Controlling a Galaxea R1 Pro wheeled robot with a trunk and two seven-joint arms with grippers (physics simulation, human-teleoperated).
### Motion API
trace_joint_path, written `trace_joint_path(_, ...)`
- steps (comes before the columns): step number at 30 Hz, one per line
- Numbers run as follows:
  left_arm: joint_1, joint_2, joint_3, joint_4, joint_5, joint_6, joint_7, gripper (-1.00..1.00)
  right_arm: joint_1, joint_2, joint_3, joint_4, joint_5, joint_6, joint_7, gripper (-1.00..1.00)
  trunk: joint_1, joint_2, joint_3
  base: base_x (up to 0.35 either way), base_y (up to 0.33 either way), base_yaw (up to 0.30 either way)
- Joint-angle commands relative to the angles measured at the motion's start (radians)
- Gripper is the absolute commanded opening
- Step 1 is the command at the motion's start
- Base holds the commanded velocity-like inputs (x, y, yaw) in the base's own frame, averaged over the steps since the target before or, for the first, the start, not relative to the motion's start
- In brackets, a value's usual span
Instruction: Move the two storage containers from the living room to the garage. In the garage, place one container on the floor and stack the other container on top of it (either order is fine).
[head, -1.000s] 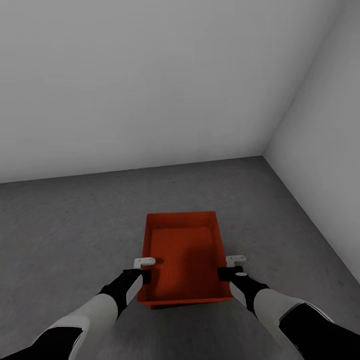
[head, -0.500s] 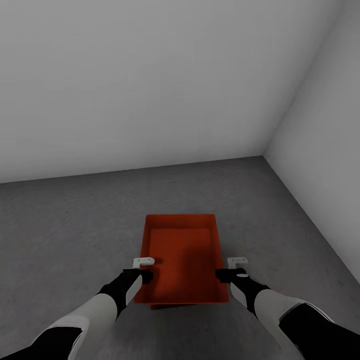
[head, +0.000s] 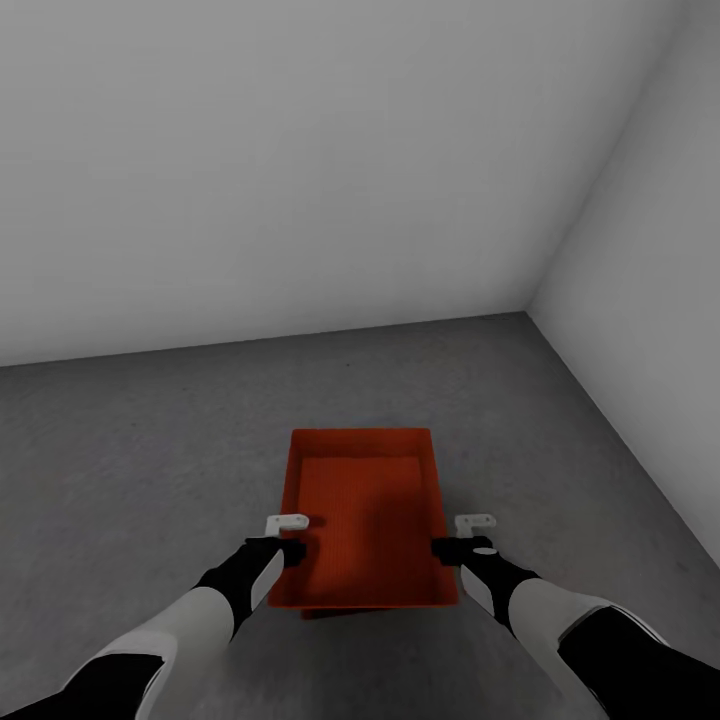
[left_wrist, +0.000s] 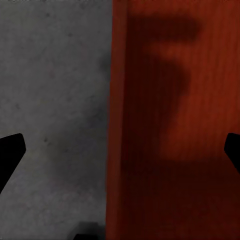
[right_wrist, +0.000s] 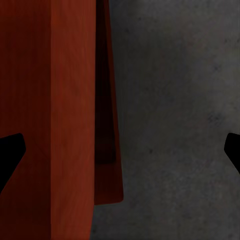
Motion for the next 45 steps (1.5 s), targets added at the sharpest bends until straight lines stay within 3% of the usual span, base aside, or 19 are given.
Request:
trace_joint_path(1, 0.000, -0.001, 0.001, -0.002, 0.003, 0.005, 0.004, 1.00, 0.000, 0.000, 0.008, 0.001, -0.010, -0.003, -0.002, 1.00, 0.000, 0.000, -0.001, 0.000, 0.000, 0.000)
trace_joint_path(5, 0.000, -0.002, 0.001, -0.002, 0.002, 0.006, 0.006, 1.00, -0.001, 0.000, 0.009, 0.001, -0.010, -0.003, -0.002, 1.00, 0.000, 0.000, -0.001, 0.000, 0.000, 0.000)
trace_joint_path(45, 0.000, -0.003, 0.002, 0.000, 0.005, 0.009, 0.010, 1.00, -0.001, 0.000, 0.008, 0.001, -0.010, -0.005, -0.004, 1.00, -0.153, 0.280, 0.125, 0.000, 0.000, 0.000)
